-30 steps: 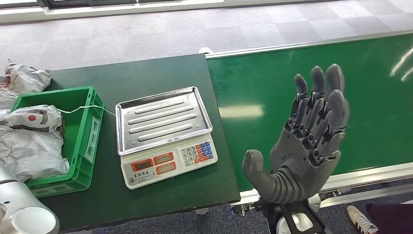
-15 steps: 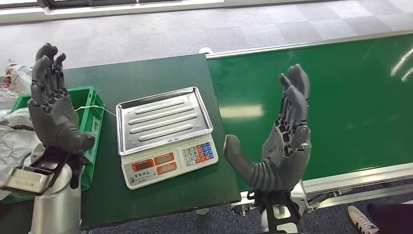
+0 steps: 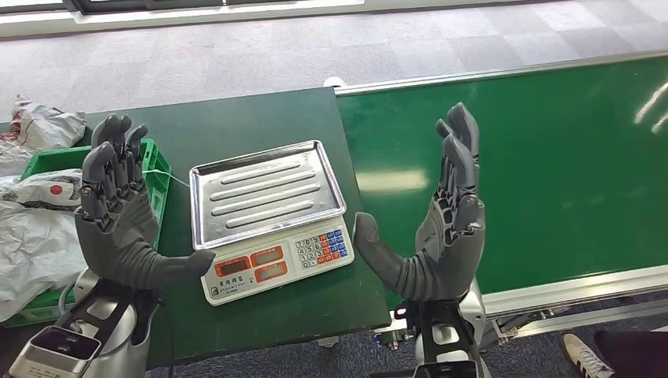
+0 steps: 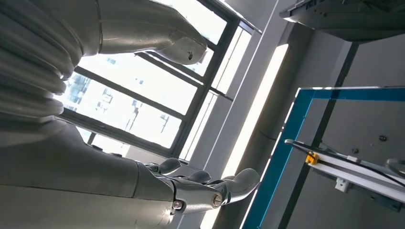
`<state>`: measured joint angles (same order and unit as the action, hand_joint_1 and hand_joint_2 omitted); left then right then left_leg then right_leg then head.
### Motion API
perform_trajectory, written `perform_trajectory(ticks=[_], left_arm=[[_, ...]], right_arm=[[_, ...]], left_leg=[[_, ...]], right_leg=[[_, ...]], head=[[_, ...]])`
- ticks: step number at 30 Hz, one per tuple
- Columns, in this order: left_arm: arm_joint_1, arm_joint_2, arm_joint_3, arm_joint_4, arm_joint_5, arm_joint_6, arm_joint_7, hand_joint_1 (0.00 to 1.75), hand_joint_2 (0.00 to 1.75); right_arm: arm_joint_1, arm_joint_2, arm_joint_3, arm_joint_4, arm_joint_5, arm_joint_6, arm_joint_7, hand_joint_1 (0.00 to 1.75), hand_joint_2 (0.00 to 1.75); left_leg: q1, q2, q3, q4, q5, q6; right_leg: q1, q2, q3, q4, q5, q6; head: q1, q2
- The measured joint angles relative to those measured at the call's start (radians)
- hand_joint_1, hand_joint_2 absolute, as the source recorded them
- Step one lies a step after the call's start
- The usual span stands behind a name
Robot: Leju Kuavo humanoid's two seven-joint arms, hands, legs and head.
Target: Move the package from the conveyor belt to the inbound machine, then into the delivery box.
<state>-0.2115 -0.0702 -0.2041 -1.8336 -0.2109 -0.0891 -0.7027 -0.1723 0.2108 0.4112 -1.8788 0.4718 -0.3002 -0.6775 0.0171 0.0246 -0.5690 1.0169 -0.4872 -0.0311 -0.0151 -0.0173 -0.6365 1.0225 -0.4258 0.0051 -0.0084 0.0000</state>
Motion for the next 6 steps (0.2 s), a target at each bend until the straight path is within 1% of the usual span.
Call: perform_trajectory(ticks=[3, 6], left_arm=[[0.007, -0.004, -0.009, -0.003, 0.024, -0.04, 0.0, 0.0, 1.75], [0.024, -0.02, -0.045, 0.001, 0.044, -0.067, 0.0, 0.0, 1.75]], right_arm=[[0.001, 0.002, 0.0, 0.003, 0.001, 0.002, 0.01, 0.0, 1.75], [0.012, 0.008, 0.0, 0.004, -0.047, 0.023, 0.011, 0.0, 1.75]], left_leg=[[0.0, 0.0, 0.0, 0.0, 0.0, 0.0], [0.0, -0.001, 0.0, 0.0, 0.0, 0.0]], right_leg=[[0.0, 0.0, 0.0, 0.0, 0.0, 0.0], [0.0, 0.0, 0.0, 0.0, 0.0, 0.0]], head=[[0.0, 0.0], [0.0, 0.0]])
